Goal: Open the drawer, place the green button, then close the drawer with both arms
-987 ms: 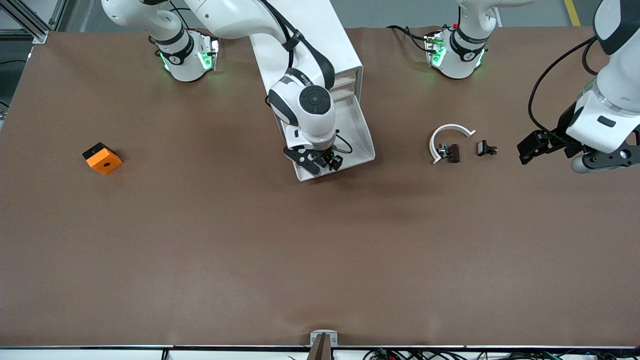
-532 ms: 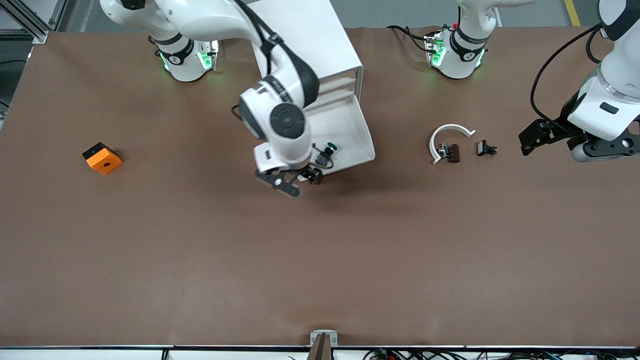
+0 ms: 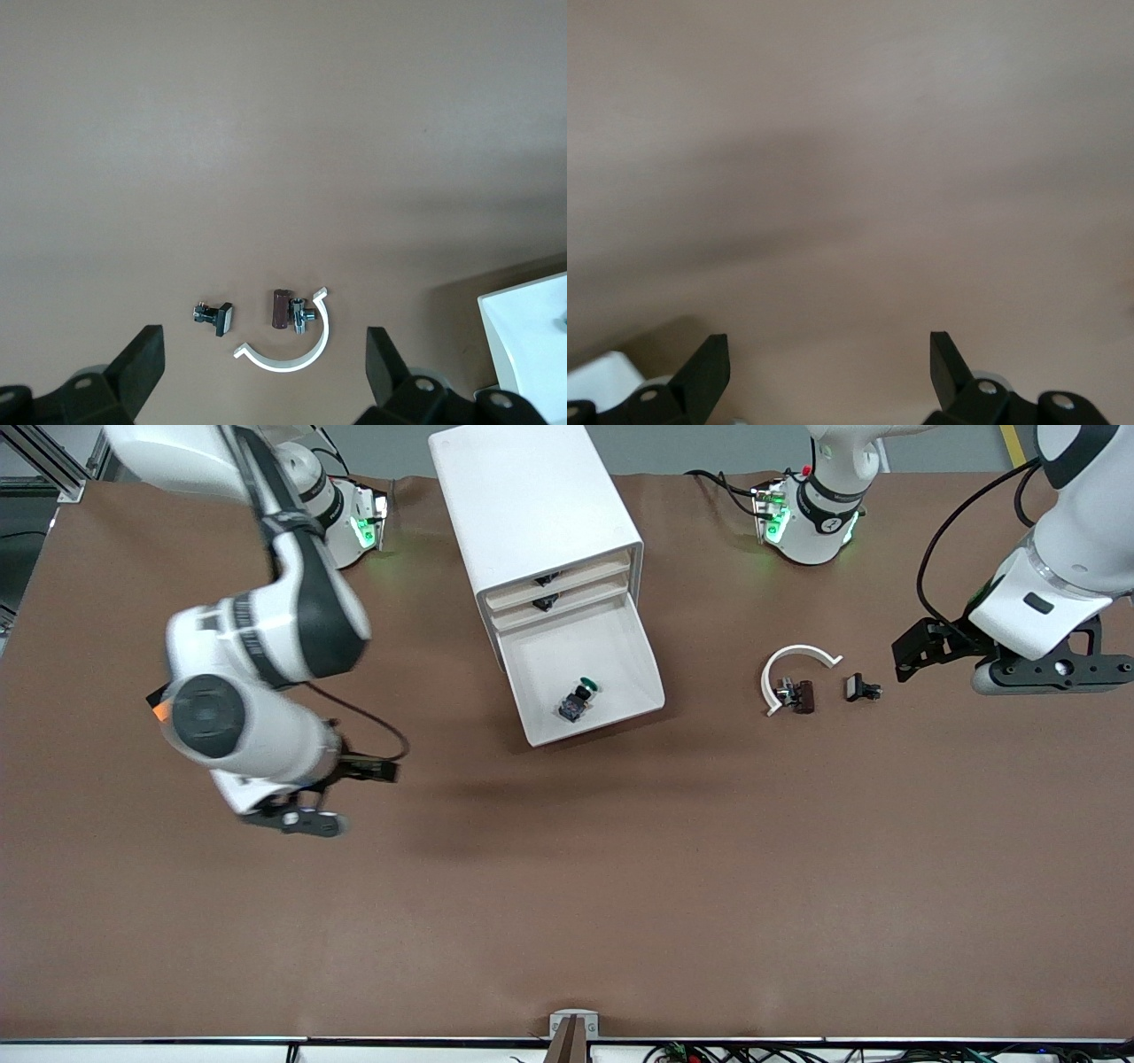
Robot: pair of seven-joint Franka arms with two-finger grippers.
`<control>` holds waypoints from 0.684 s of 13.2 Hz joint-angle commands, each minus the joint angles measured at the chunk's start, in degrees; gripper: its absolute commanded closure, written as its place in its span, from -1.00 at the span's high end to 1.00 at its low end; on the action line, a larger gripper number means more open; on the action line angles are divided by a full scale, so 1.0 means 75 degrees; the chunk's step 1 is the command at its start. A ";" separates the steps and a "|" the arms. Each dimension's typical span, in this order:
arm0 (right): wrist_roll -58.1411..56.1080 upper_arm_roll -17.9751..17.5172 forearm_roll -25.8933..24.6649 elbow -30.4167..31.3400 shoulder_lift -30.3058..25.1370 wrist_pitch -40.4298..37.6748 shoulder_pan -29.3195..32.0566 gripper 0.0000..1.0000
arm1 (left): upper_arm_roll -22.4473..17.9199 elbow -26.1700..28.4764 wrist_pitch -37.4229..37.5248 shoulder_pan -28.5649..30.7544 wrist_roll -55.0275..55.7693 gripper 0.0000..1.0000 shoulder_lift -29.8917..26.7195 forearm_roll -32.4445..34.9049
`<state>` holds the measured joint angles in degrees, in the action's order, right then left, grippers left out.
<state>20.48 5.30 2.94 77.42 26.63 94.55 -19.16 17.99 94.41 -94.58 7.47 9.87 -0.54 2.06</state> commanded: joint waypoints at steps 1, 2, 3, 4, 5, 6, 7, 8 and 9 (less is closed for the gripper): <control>-0.1470 -0.0167 -0.0438 0.0166 -0.0514 -0.0371 0.0852 1.00 | 0.0132 0.0545 -0.0464 0.0094 -0.0179 1.00 -0.0105 -0.0146; -0.1929 -0.0167 -0.0463 0.0166 -0.0619 -0.0442 0.1180 1.00 | 0.0202 0.0977 -0.0989 0.0094 -0.0168 1.00 -0.0116 -0.0157; -0.2316 -0.0155 -0.0532 0.0166 -0.0702 -0.0466 0.1450 1.00 | 0.0353 0.1481 -0.1586 0.0106 -0.0040 1.00 -0.0104 -0.0192; -0.2715 -0.0167 -0.0649 0.0154 -0.0853 -0.0478 0.1754 1.00 | 0.0448 0.1857 -0.2219 0.0094 0.0135 1.00 -0.0070 -0.0227; -0.2997 -0.0167 -0.0650 0.0142 -0.1006 -0.0513 0.1955 1.00 | 0.0646 0.2104 -0.2805 0.0082 0.0497 1.00 0.0128 -0.0228; -0.3290 -0.0167 -0.0674 0.0142 -0.1146 -0.0583 0.2107 1.00 | 0.0845 0.2142 -0.3089 0.0082 0.0872 1.00 0.0455 -0.0228; -0.3513 -0.0167 -0.0662 0.0142 -0.1194 -0.0630 0.2329 1.00 | 0.1056 0.2142 -0.3382 0.0059 0.1247 1.00 0.0783 -0.0228; -0.3829 -0.0179 -0.0662 0.0154 -0.1264 -0.0665 0.2506 1.00 | 0.1244 0.2165 -0.3687 -0.0022 0.1796 1.00 0.1123 -0.0216; -0.4157 -0.0167 -0.0674 0.0154 -0.1335 -0.0701 0.2554 1.00 | 0.1327 0.2154 -0.3945 -0.0186 0.2300 1.00 0.1486 -0.0181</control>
<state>-7.11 5.30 -1.17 77.45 18.51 89.88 -1.72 26.23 111.14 -121.00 7.03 21.70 6.40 0.89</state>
